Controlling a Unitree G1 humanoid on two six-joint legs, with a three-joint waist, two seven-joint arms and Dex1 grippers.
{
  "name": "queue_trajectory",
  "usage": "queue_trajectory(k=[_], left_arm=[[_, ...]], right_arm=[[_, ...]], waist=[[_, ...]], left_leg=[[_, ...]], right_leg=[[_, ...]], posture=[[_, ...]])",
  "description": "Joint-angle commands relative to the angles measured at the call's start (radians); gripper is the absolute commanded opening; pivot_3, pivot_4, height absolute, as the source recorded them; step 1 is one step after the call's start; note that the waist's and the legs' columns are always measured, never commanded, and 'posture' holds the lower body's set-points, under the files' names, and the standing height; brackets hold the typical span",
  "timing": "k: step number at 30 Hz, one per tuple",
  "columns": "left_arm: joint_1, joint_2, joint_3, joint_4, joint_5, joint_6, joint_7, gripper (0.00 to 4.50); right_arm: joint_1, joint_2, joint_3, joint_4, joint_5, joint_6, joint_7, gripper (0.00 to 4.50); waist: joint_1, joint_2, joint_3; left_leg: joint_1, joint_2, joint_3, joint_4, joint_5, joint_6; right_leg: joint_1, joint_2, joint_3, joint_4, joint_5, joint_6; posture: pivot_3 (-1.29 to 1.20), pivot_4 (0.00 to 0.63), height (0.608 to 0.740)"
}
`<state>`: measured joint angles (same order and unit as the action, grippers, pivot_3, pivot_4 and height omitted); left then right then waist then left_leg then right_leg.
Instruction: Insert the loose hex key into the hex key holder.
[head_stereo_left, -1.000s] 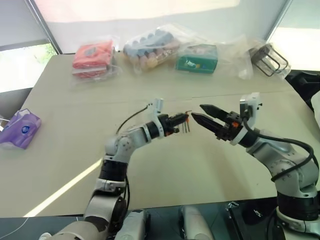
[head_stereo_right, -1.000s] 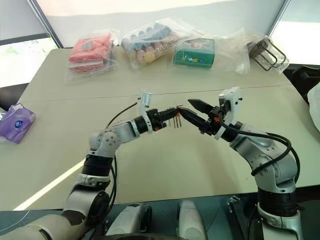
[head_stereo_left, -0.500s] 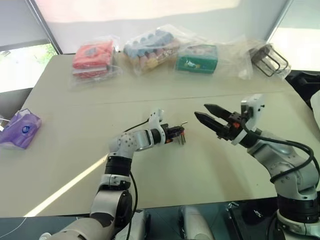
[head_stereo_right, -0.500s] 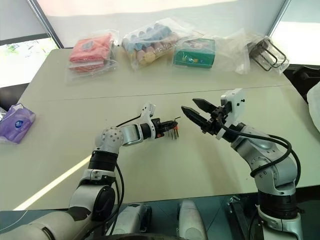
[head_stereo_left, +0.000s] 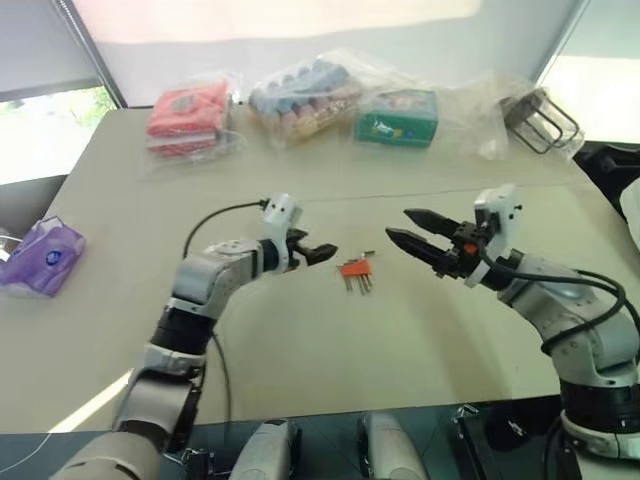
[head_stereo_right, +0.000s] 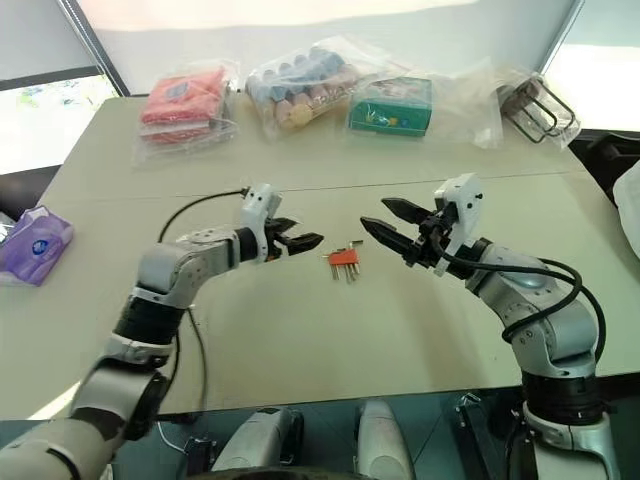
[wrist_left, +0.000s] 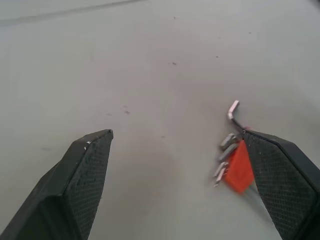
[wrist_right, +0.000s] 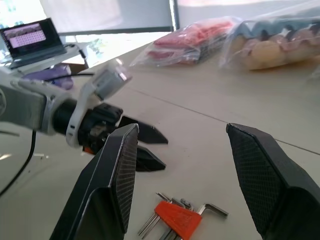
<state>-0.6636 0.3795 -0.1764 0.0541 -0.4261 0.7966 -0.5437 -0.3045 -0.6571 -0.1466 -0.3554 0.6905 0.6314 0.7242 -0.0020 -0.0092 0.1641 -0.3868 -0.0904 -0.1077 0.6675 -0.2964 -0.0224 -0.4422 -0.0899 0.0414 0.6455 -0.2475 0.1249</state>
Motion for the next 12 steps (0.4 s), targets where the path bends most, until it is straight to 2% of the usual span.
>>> queue_trajectory(k=[1,5,7,9,12], left_arm=[[0.014,0.099,0.007,-0.119,-0.006,-0.058,-0.152,4.43],[0.054,0.231,0.077,-0.227,-0.080,-0.045,-0.301,4.43],[0.067,0.259,0.093,-0.247,-0.096,-0.039,-0.329,4.43],[0.103,0.333,0.144,-0.291,-0.126,-0.032,-0.381,4.43],[0.145,0.396,0.203,-0.340,-0.162,-0.019,-0.407,4.43]], right_arm=[[-0.009,-0.139,0.043,0.011,-0.056,-0.019,0.158,2.91],[-0.032,-0.329,0.126,0.104,-0.223,-0.125,0.311,2.91],[-0.040,-0.362,0.146,0.140,-0.267,-0.177,0.350,2.91],[-0.073,-0.389,0.160,0.187,-0.319,-0.237,0.386,2.91],[-0.114,-0.391,0.161,0.223,-0.349,-0.272,0.414,2.91]], waist=[[0.004,0.000,0.000],[0.006,0.000,0.001],[0.006,0.000,0.001],[0.006,0.000,0.001],[-0.005,0.000,0.001]], left_leg=[[-0.001,0.000,0.001,0.000,0.000,0.000],[0.000,0.001,0.001,0.000,0.000,0.001],[0.000,0.001,0.001,0.000,0.000,0.001],[0.000,0.001,0.001,0.000,0.000,0.001],[0.000,0.002,0.001,0.000,0.000,0.001]], right_leg=[[0.000,0.000,0.000,-0.001,0.000,0.000],[0.000,0.000,0.000,-0.001,0.000,0.000],[0.000,0.000,0.000,-0.001,0.000,0.000],[0.000,0.000,-0.001,-0.001,0.000,0.000],[-0.001,0.000,0.000,0.000,0.000,0.000]], posture=[[0.00,0.150,0.740],[0.00,0.150,0.740],[0.00,0.150,0.740],[0.00,0.150,0.740],[0.00,0.150,0.740]])
